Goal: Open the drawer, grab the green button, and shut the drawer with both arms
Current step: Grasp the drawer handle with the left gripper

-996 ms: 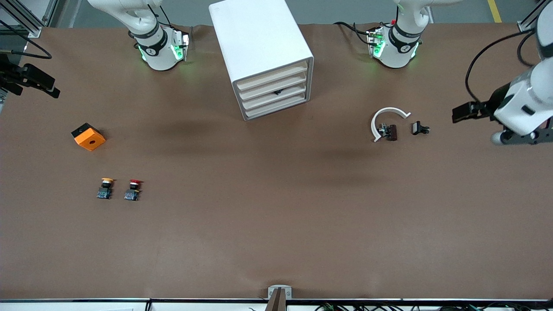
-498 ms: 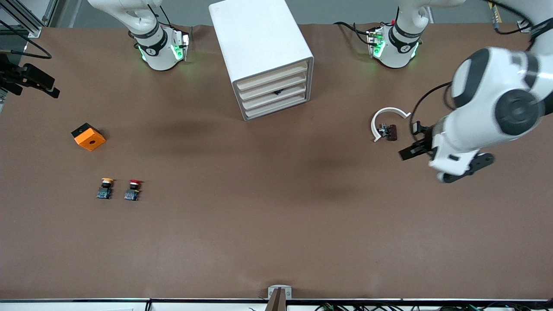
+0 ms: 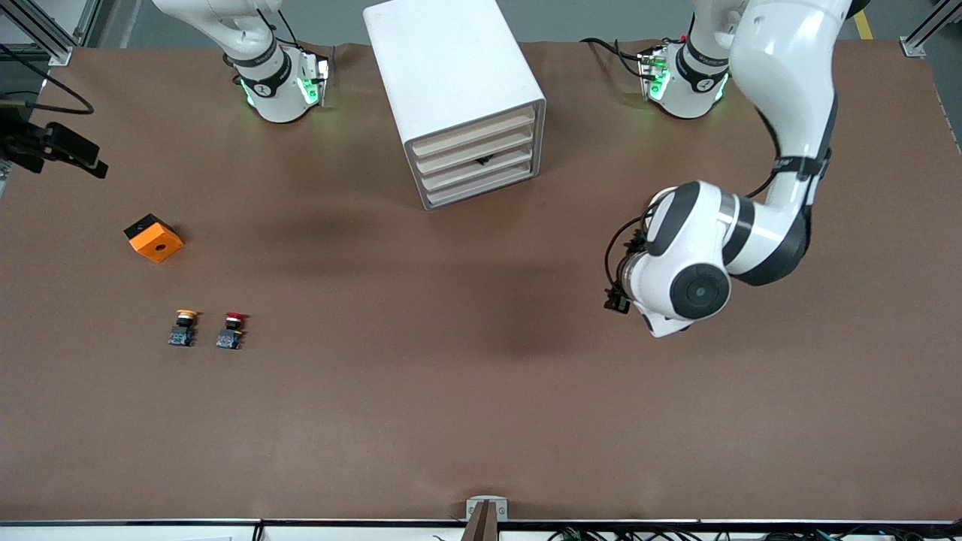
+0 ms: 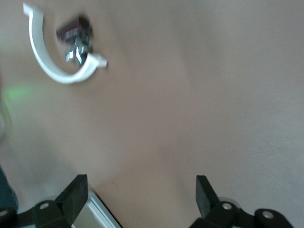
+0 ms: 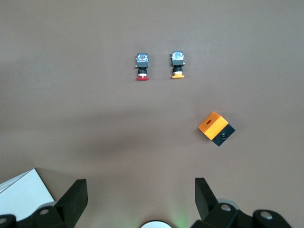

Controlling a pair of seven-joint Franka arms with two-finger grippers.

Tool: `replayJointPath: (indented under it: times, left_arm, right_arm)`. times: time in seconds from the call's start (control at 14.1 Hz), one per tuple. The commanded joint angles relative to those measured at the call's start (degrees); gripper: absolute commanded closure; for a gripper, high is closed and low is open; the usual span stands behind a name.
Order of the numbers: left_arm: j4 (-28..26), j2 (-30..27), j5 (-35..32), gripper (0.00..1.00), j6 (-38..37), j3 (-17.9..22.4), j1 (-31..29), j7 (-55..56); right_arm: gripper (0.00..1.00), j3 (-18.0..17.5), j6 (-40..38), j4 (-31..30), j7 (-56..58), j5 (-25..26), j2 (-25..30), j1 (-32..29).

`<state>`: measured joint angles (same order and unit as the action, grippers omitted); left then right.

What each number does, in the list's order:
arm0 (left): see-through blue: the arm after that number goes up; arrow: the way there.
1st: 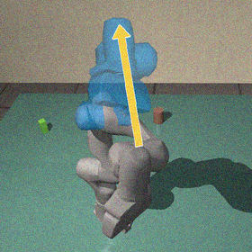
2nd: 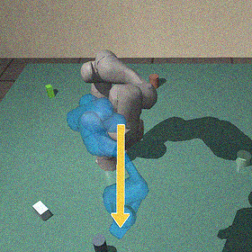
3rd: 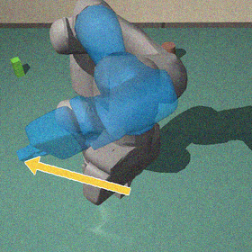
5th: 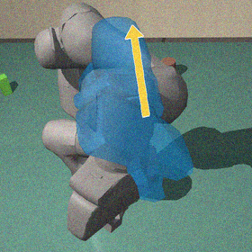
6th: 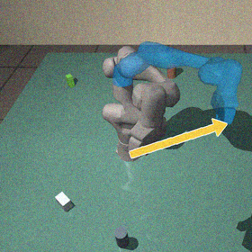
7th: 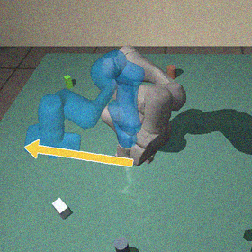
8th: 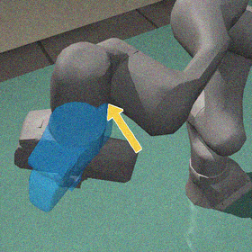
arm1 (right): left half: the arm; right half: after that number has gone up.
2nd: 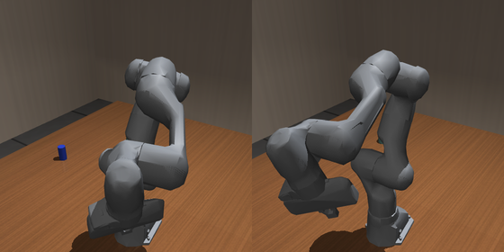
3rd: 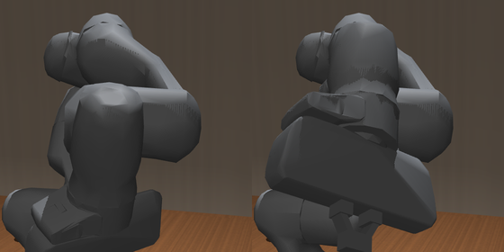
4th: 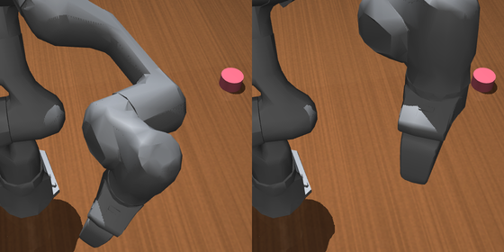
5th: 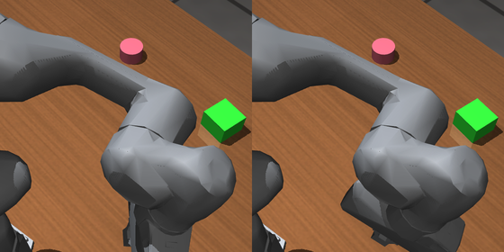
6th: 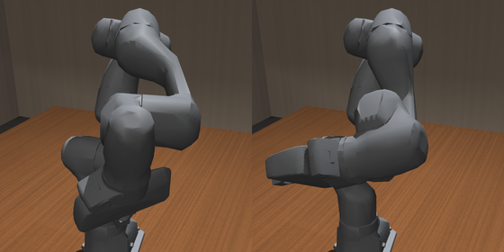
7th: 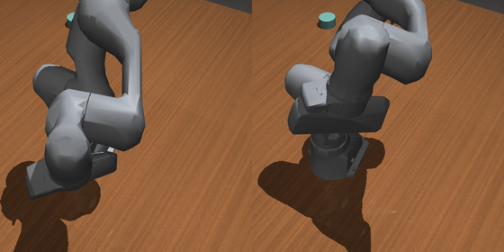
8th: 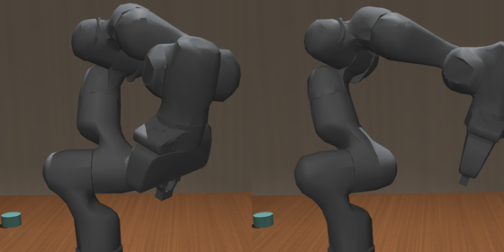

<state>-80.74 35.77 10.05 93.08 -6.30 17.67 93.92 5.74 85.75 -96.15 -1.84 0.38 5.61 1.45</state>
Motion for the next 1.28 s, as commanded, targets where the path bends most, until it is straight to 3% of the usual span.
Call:
replayJointPath:
  times: [0.0, 0.28, 0.71, 1.07, 1.21]
  left_arm:
    - [1.7, 2.5, 5.8, 0.00, -0.9, 0.2, 0.8, 7.1]
    - [1.1, 6.8, 12.9, 0.00, -1.2, 0.2, 3.3, 22.2]
    - [-1.3, 9.0, 21.2, 0.01, -2.3, 0.2, 5.9, 28.1]
    - [-2.0, 11.0, 26.8, 0.13, -4.0, 0.2, 7.2, 31.1]
    - [-3.2, 12.1, 27.6, 0.24, -5.1, 0.2, 7.6, 31.0]
  right_arm:
    - [0.00, -0.7, -0.8, 2.7, 0.6, 0.6, -4.9, -0.7]
    - [0.00, -0.8, -0.4, 3.0, 0.6, 0.5, -6.3, -0.5]
    - [0.00, -0.8, -0.2, 4.1, 0.6, 0.8, -10.0, -1.2]
    - [0.00, -0.7, -0.1, 4.2, 0.5, 0.8, -13.2, -1.4]
    - [0.00, -0.6, -0.1, 4.5, 0.2, 0.8, -13.2, -1.4]
